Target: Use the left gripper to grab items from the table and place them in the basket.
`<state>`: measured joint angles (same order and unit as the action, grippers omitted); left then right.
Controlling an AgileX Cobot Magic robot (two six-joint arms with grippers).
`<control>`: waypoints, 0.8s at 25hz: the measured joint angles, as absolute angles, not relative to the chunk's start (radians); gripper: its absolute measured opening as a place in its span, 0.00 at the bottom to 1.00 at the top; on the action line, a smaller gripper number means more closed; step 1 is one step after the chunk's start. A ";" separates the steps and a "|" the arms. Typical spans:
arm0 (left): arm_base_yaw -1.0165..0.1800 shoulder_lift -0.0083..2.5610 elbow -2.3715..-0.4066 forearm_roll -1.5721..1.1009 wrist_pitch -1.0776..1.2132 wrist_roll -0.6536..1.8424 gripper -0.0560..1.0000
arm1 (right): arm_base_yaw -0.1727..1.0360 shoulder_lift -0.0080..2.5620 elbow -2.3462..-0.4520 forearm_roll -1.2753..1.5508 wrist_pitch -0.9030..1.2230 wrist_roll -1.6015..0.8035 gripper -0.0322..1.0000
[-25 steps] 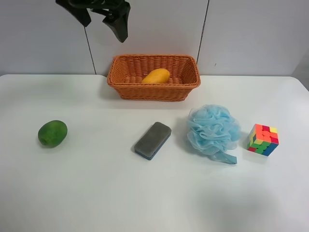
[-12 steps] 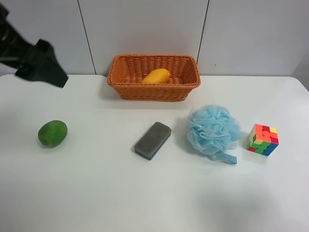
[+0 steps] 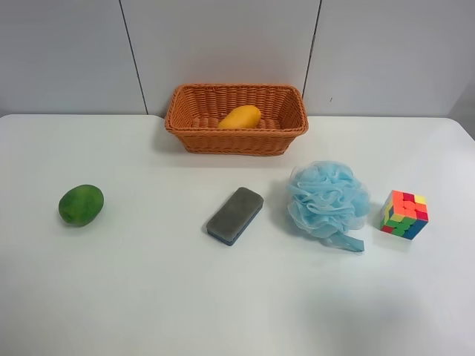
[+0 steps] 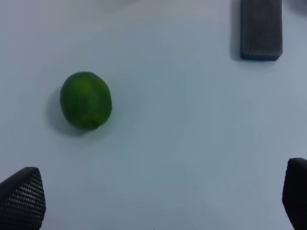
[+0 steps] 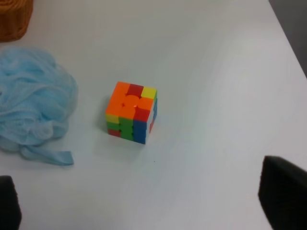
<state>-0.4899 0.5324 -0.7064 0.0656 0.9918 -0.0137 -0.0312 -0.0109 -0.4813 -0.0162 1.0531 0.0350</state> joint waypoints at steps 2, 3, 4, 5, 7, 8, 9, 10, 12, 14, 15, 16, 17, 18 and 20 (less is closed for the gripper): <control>-0.465 0.475 -0.669 0.061 0.996 -0.015 0.99 | -0.031 -0.011 -0.481 -0.016 1.053 0.035 0.99; -0.441 0.444 -0.648 0.057 0.996 -0.015 0.99 | -0.031 -0.011 -0.481 -0.016 1.053 0.035 0.99; -0.410 0.415 -0.627 0.050 0.997 -0.015 0.99 | -0.031 -0.011 -0.481 -0.016 1.053 0.035 0.99; -0.387 0.391 -0.610 0.046 0.998 -0.015 0.99 | -0.031 -0.011 -0.481 -0.016 1.053 0.035 0.99; -0.329 0.334 -0.574 0.033 0.997 -0.015 0.99 | -0.031 -0.011 -0.481 -0.016 1.053 0.035 0.99; -0.303 0.312 -0.561 0.026 0.998 -0.014 0.99 | -0.031 -0.011 -0.481 -0.016 1.053 0.035 0.99; -0.272 0.288 -0.547 0.021 1.004 -0.010 0.99 | -0.031 -0.011 -0.481 -0.016 1.053 0.035 0.99; -0.240 0.265 -0.538 0.014 1.018 0.000 0.99 | -0.031 -0.011 -0.481 -0.016 1.053 0.035 0.99; -0.184 0.230 -0.528 0.000 1.053 0.009 0.99 | -0.031 -0.011 -0.481 -0.016 1.053 0.035 0.99; -0.128 0.186 -0.528 -0.011 1.070 0.034 0.99 | -0.031 -0.011 -0.481 -0.016 1.053 0.035 0.99; -0.102 0.168 -0.528 -0.020 1.072 0.043 0.99 | -0.031 -0.011 -0.481 -0.016 1.053 0.035 0.99; -0.083 0.150 -0.528 -0.027 1.073 0.053 0.99 | -0.031 -0.011 -0.481 -0.016 1.053 0.035 0.99; -0.065 0.127 -0.528 -0.034 1.073 0.062 0.99 | -0.031 -0.011 -0.481 -0.016 1.053 0.035 0.99; -0.045 0.104 -0.528 -0.037 1.073 0.070 0.99 | -0.031 -0.011 -0.481 -0.016 1.053 0.035 0.99; -0.013 0.055 -0.528 -0.043 1.073 0.076 0.99 | -0.031 -0.011 -0.481 -0.016 1.053 0.035 0.99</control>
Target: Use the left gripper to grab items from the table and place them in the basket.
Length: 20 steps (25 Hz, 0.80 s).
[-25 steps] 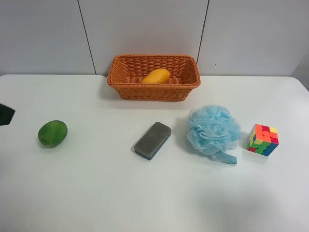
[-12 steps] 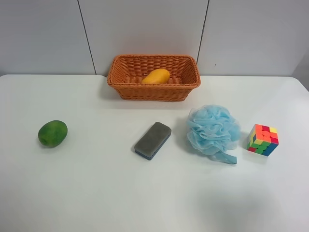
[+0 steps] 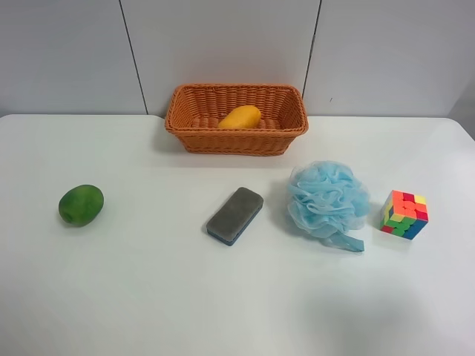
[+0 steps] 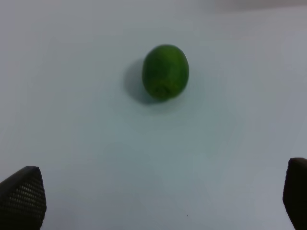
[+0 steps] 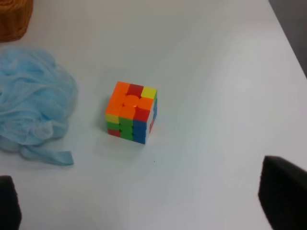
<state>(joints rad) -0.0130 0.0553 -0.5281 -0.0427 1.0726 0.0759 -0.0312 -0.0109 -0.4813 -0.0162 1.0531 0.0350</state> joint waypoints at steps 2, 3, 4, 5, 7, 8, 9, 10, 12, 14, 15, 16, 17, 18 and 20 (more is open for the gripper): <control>0.008 0.013 -0.528 -0.046 1.074 0.077 0.99 | -0.031 -0.011 -0.481 -0.016 1.053 0.035 0.99; 0.012 0.001 -0.528 -0.048 1.077 0.077 0.99 | -0.031 -0.011 -0.481 -0.016 1.053 0.035 0.99; 0.015 -0.002 -0.528 -0.047 1.078 0.078 0.99 | -0.031 -0.011 -0.481 -0.016 1.053 0.035 0.99; 0.015 -0.002 -0.528 -0.049 1.079 0.079 0.99 | -0.031 -0.011 -0.481 -0.016 1.053 0.035 0.99; 0.015 -0.002 -0.528 -0.050 1.079 0.080 0.99 | -0.031 -0.011 -0.481 -0.016 1.053 0.035 0.99; 0.015 -0.002 -0.528 -0.050 1.079 0.080 0.99 | -0.031 -0.011 -0.481 -0.016 1.053 0.035 0.99; 0.015 -0.002 -0.528 -0.050 1.079 0.081 0.99 | -0.031 -0.011 -0.481 -0.016 1.053 0.035 0.99; 0.015 -0.003 -0.528 -0.050 1.079 0.081 0.99 | -0.031 -0.011 -0.481 -0.016 1.053 0.035 0.99; 0.015 -0.006 -0.528 -0.050 1.079 0.081 0.99 | -0.031 -0.011 -0.481 -0.016 1.053 0.035 0.99; 0.015 -0.006 -0.528 -0.050 1.079 0.081 0.99 | -0.031 -0.011 -0.481 -0.016 1.053 0.035 0.99; 0.015 -0.006 -0.528 -0.050 1.079 0.081 0.99 | -0.031 -0.011 -0.481 -0.016 1.053 0.035 0.99; 0.015 -0.006 -0.528 -0.050 1.079 0.081 0.99 | -0.031 -0.011 -0.481 -0.016 1.053 0.035 0.99; 0.015 -0.006 -0.528 -0.050 1.079 0.081 0.99 | -0.031 -0.011 -0.481 -0.016 1.053 0.035 0.99; 0.015 -0.006 -0.528 -0.050 1.079 0.081 0.99 | -0.031 -0.011 -0.481 -0.016 1.053 0.035 0.99; 0.015 -0.006 -0.528 -0.050 1.079 0.081 0.99 | -0.031 -0.011 -0.481 -0.016 1.053 0.035 0.99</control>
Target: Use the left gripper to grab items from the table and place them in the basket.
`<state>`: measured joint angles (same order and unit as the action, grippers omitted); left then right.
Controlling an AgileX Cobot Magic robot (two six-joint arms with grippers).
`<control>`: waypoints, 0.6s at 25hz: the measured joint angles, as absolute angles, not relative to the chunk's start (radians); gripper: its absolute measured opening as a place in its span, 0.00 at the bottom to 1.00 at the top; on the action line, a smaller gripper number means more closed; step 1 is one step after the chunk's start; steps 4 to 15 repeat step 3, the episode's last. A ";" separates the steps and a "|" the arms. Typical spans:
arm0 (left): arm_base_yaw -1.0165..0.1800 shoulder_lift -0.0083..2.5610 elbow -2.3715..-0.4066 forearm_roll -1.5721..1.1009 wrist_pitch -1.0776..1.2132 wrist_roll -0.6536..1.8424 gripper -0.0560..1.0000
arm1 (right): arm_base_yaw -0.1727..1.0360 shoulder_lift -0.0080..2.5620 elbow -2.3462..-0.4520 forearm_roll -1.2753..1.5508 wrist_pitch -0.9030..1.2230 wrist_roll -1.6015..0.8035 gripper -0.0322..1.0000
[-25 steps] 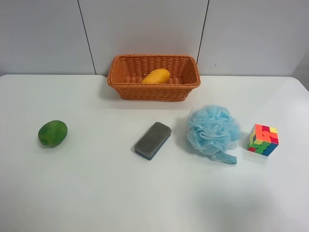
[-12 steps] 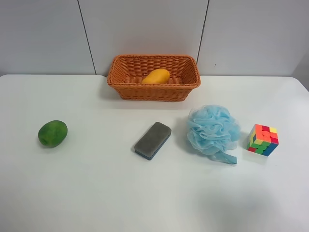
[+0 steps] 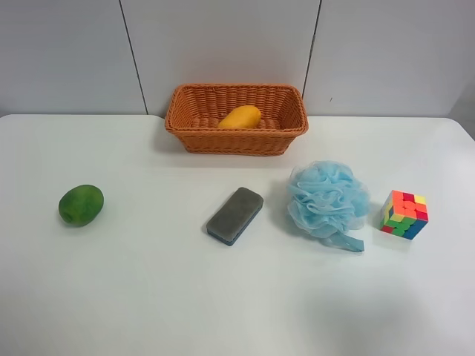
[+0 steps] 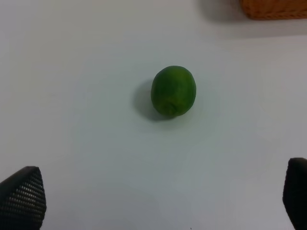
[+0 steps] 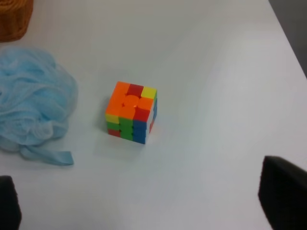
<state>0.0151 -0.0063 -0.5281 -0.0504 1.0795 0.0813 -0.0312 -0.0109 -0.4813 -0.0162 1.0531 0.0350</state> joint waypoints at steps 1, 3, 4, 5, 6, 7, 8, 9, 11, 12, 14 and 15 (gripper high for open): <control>0.015 -0.006 -0.528 -0.050 1.079 0.081 0.99 | -0.031 -0.011 -0.481 -0.016 1.053 0.035 0.99; 0.015 -0.006 -0.528 -0.050 1.079 0.081 0.99 | -0.031 -0.011 -0.481 -0.016 1.053 0.035 0.99; 0.015 -0.006 -0.528 -0.050 1.079 0.081 0.99 | -0.031 -0.011 -0.481 -0.016 1.053 0.035 0.99; 0.015 -0.006 -0.528 -0.050 1.079 0.081 0.99 | -0.031 -0.011 -0.481 -0.016 1.053 0.035 0.99; 0.015 -0.006 -0.528 -0.050 1.079 0.081 0.99 | -0.031 -0.011 -0.481 -0.016 1.053 0.035 0.99; 0.015 -0.006 -0.528 -0.050 1.079 0.081 0.99 | -0.031 -0.011 -0.481 -0.016 1.053 0.035 0.99; 0.015 -0.006 -0.528 -0.050 1.079 0.081 0.99 | -0.031 -0.011 -0.481 -0.016 1.053 0.035 0.99; 0.015 -0.006 -0.528 -0.050 1.079 0.081 0.99 | -0.031 -0.011 -0.481 -0.016 1.053 0.035 0.99; 0.015 -0.006 -0.528 -0.050 1.079 0.081 0.99 | -0.031 -0.011 -0.481 -0.016 1.053 0.035 0.99; 0.015 -0.006 -0.528 -0.050 1.079 0.081 0.99 | -0.031 -0.011 -0.481 -0.016 1.053 0.035 0.99; 0.015 -0.006 -0.528 -0.050 1.079 0.081 0.99 | -0.031 -0.011 -0.481 -0.016 1.053 0.035 0.99; 0.015 -0.006 -0.528 -0.050 1.079 0.081 0.99 | -0.031 -0.011 -0.481 -0.016 1.053 0.035 0.99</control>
